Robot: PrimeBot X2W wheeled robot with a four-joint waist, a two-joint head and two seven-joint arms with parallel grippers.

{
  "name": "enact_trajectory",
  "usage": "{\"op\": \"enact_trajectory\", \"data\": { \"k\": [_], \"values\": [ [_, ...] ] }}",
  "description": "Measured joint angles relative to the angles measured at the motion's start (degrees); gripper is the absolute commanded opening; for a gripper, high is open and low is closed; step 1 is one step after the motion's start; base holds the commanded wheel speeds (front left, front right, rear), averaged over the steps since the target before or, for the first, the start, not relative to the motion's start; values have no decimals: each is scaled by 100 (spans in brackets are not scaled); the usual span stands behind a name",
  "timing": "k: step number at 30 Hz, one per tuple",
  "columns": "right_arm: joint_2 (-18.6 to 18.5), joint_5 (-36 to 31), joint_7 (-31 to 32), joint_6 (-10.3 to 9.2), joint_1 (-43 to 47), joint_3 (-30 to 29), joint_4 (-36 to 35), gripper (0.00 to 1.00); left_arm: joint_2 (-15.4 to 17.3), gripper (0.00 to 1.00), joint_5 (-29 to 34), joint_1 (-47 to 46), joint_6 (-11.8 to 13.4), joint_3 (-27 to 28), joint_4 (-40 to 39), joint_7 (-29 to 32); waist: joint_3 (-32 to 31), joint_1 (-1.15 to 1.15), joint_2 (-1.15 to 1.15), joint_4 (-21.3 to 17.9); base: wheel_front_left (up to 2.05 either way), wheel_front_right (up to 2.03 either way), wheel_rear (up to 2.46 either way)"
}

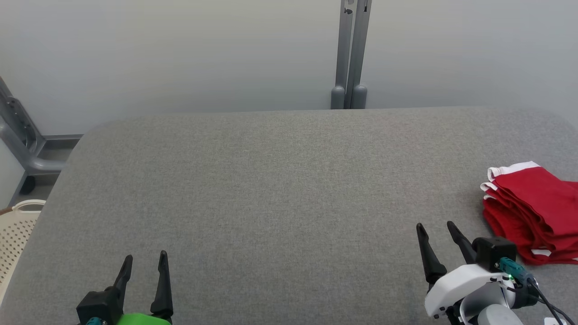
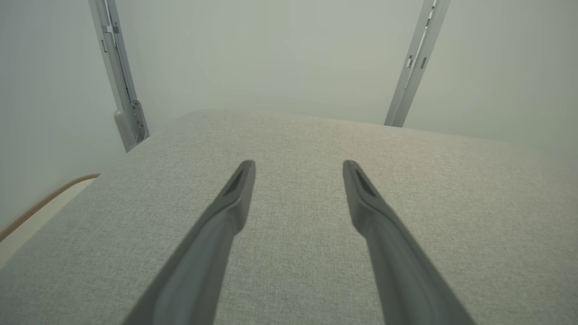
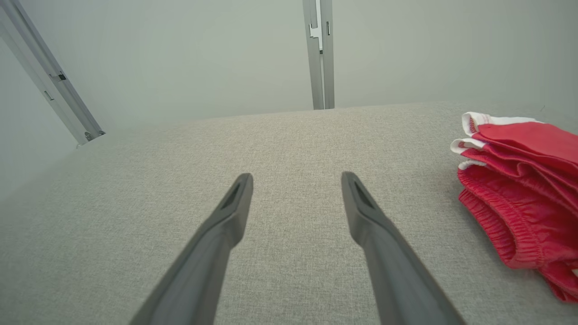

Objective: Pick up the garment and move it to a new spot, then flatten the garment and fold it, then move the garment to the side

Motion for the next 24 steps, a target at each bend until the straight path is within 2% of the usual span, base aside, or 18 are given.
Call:
{"op": "enact_trajectory", "data": {
  "k": [24],
  "values": [
    [-1, -24, -5, -1, -3, 83, 63, 100, 16, 100, 3, -18, 1, -41, 91, -19, 40, 0, 0, -52, 0, 0, 0]
  ]
}}
